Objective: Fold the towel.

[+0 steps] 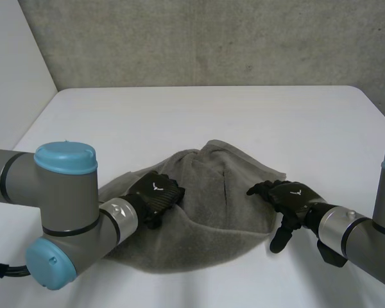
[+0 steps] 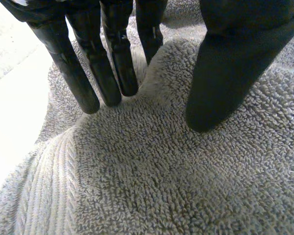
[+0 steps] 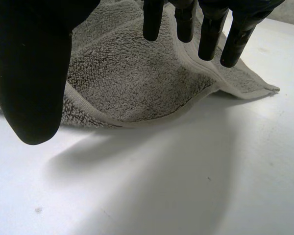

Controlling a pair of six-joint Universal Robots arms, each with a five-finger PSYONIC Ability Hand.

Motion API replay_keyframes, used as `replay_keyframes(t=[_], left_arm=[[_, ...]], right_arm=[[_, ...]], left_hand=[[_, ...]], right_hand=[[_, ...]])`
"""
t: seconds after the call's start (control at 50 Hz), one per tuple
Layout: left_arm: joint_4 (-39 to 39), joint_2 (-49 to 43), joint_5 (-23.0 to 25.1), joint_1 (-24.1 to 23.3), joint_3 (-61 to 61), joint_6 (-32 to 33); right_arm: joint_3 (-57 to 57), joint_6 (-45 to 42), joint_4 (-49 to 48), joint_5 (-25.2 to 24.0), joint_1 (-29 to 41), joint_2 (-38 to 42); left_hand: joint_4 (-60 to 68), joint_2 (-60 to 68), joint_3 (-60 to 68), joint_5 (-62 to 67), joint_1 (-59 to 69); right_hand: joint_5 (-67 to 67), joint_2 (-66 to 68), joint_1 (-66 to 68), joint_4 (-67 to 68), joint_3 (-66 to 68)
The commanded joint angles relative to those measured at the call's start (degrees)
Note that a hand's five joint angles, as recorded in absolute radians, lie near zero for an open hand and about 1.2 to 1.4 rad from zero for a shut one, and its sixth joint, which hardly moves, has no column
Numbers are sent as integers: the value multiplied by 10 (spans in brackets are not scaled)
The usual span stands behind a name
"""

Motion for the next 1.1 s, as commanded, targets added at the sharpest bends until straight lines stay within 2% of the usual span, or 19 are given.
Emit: replay_keyframes(t=[0.02,0.12,0.16,0.18,0.22,0.32,0.5,0.6,0.64,0.66,0.68,0.7,0.82,0.92,0.96,1.02,1.1], left_arm=[[-3,23,-3,0,-9,2],[-6,27,-11,0,-13,2],[-4,30,-12,0,-25,2],[-4,30,-12,0,-25,2],[-4,33,-12,0,-31,2],[-4,34,-12,-4,-39,3],[-3,33,-10,-8,-41,7],[-3,27,-12,-8,-39,7],[-3,28,-11,-8,-41,5],[-3,28,-11,-8,-41,5],[-3,31,-12,-8,-41,4],[-4,35,-13,-8,-41,3],[-6,70,-18,-8,-42,2],[-6,135,-58,-1,-41,2],[-4,173,-97,-2,-42,2],[-4,213,-122,-3,-50,2],[-6,252,-128,-5,-62,2]], right_arm=[[0,-1,0,1,3,2],[0,0,0,2,4,2],[0,-1,0,2,4,2],[0,-1,0,3,4,2],[0,-1,0,3,4,2],[0,-2,0,3,4,3],[1,-13,0,3,4,4],[1,-13,0,4,4,4],[1,-13,0,4,4,4],[1,-14,0,4,4,4],[0,-14,0,4,4,4],[0,-14,0,4,4,4],[-5,-14,2,7,5,0],[-16,-6,10,8,5,-6],[-19,-1,12,8,6,-9],[-21,8,15,8,7,-18],[-35,59,13,3,35,-25]], left_hand=[[175,172,172,176,171],[172,169,169,173,168],[85,82,82,86,81],[85,81,82,86,80],[-26,-29,-29,-25,-30],[-87,-90,-90,-86,-91],[-109,-112,-112,-108,-113],[-30,-33,-33,-29,-34],[111,108,108,112,106],[112,108,109,112,107],[192,188,189,192,187],[324,320,321,325,319],[325,322,322,326,320],[325,322,322,326,320],[325,322,322,326,320],[325,322,322,326,320],[325,322,322,326,320]], right_hand=[[-23,3,-4,0,4],[-23,3,-4,0,4],[-23,3,-4,0,4],[-23,3,-4,0,4],[-23,3,-4,0,4],[-23,3,-4,0,4],[-23,3,-4,0,4],[-23,3,-4,0,4],[-23,3,-4,0,4],[-23,3,-4,0,4],[-23,3,-4,0,4],[-23,3,-4,0,4],[-23,3,-4,0,4],[-23,3,-4,0,4],[-23,3,-4,0,4],[-23,3,-4,0,4],[-23,3,-4,0,4]])
